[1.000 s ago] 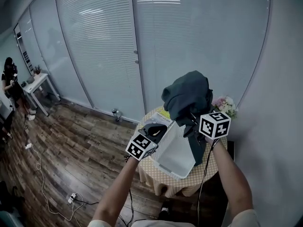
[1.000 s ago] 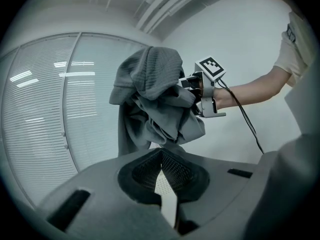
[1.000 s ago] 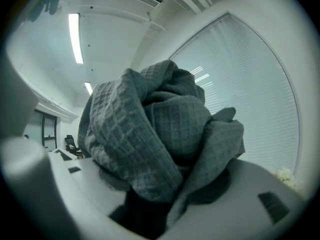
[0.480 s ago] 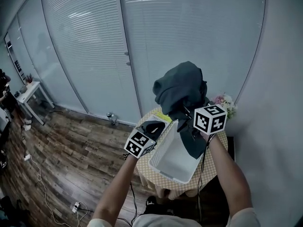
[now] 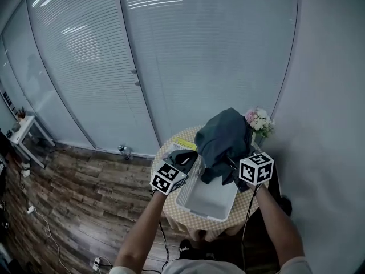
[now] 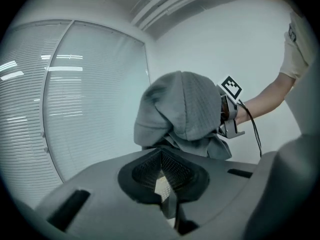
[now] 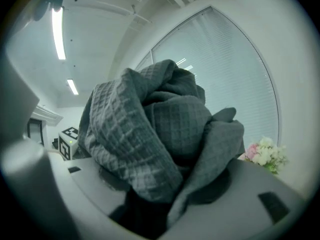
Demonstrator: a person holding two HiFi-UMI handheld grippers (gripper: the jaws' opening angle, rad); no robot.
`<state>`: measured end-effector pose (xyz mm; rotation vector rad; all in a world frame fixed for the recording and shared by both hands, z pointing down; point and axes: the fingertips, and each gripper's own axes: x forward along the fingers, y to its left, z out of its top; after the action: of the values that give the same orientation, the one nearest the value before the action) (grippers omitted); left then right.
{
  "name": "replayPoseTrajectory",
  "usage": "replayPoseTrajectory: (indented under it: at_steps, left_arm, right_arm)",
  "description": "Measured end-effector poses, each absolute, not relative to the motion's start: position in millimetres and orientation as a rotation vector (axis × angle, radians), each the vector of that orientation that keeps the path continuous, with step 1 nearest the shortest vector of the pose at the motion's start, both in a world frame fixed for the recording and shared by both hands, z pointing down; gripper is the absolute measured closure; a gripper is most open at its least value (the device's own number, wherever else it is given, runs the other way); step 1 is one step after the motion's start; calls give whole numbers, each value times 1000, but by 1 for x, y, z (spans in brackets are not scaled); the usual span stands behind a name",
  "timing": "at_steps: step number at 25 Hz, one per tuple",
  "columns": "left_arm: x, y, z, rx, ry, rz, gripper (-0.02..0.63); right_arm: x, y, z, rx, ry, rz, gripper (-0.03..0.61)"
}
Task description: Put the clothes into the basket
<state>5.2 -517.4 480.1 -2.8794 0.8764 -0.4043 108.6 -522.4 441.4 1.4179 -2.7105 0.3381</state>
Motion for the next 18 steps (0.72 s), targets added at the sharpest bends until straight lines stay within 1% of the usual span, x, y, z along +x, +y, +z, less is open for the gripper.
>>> replayPoseTrajectory:
  at_steps: [4, 11, 18]
  left_arm:
    - [12, -520, 484, -2870, 877, -411, 600]
    - [9, -509, 503, -2890, 883, -420, 600]
    - [-3, -513, 501, -2895, 921, -397, 600]
  right_arm:
    - [119, -509, 477, 1414, -2668, 428, 318]
    - [107, -480, 544, 1327, -2594, 543, 318]
    - [100, -473, 598, 1227, -2434, 605, 318]
